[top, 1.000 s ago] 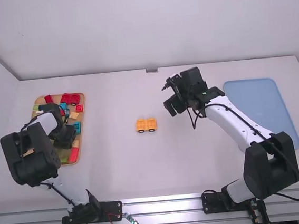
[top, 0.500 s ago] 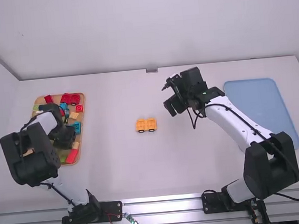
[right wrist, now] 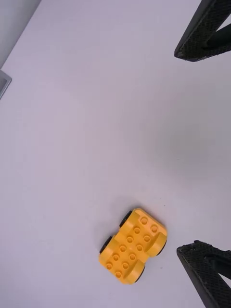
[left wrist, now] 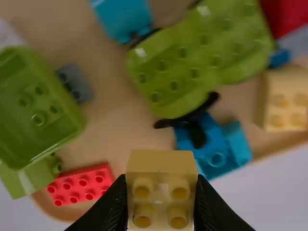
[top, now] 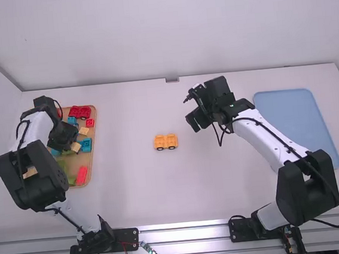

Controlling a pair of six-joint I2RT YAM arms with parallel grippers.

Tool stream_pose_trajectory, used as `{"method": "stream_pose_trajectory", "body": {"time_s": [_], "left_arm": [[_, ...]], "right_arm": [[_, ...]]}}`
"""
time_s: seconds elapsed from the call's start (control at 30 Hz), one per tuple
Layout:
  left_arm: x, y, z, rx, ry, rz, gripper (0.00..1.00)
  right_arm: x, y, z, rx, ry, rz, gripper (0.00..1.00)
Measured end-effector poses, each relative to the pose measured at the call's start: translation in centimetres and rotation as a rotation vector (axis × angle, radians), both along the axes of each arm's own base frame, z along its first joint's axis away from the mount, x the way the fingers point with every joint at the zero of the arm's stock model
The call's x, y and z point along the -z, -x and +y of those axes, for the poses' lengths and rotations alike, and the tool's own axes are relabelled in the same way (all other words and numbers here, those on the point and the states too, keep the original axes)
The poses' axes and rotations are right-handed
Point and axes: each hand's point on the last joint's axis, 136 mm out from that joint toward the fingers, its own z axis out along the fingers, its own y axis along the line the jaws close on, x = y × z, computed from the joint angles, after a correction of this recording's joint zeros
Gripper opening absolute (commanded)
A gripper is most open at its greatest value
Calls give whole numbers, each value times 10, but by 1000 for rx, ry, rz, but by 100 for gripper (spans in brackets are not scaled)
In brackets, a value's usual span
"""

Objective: Assemble lego blocks to make yellow taxi

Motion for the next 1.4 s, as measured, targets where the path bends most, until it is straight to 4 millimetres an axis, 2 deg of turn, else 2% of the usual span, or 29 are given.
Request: {"method": "stream_pose_trajectory", "body": {"time_s": [0.13,0.33,0.5,0.6,0.67,0.77,0.83,0.87,0.93,1.17,1.27,1.3,1.4], "left_arm": [[-18,-25,-12,237,17,-69,2],[-38,-58,-46,580,-25,-127,2],[-46,-89,-97,922,-115,-174,4],[-48,-99,-145,1205,-166,-183,8],[-48,-98,-163,1315,-175,-178,10],[-43,-85,-202,1598,-183,-132,14],[-42,-79,-214,1696,-178,-119,14],[-40,-71,-225,1820,-164,-113,13],[-39,-61,-235,1972,-138,-114,13],[-33,-51,-245,2319,-162,-165,17],[-13,-46,-248,2434,-185,-180,16],[-12,-46,-248,2439,-187,-180,16],[16,-32,-244,2527,-189,-141,16]], "right_arm": [[0,0,0,-2,2,-1,99],[-2,0,0,-9,3,-9,99],[-23,3,-1,-12,-12,-58,99],[-37,5,-3,-13,-21,-89,99],[-39,6,-4,-12,-22,-93,99],[-37,7,-10,-1,-15,-78,99],[-37,7,-13,7,-14,-76,99],[-37,5,-15,15,-15,-75,99],[-37,4,-18,21,-14,-76,99],[-34,5,-25,37,-8,-59,99],[-34,6,-25,36,-7,-55,99],[-33,6,-25,36,-7,-55,99],[-33,6,-25,34,-5,-56,99]]}}
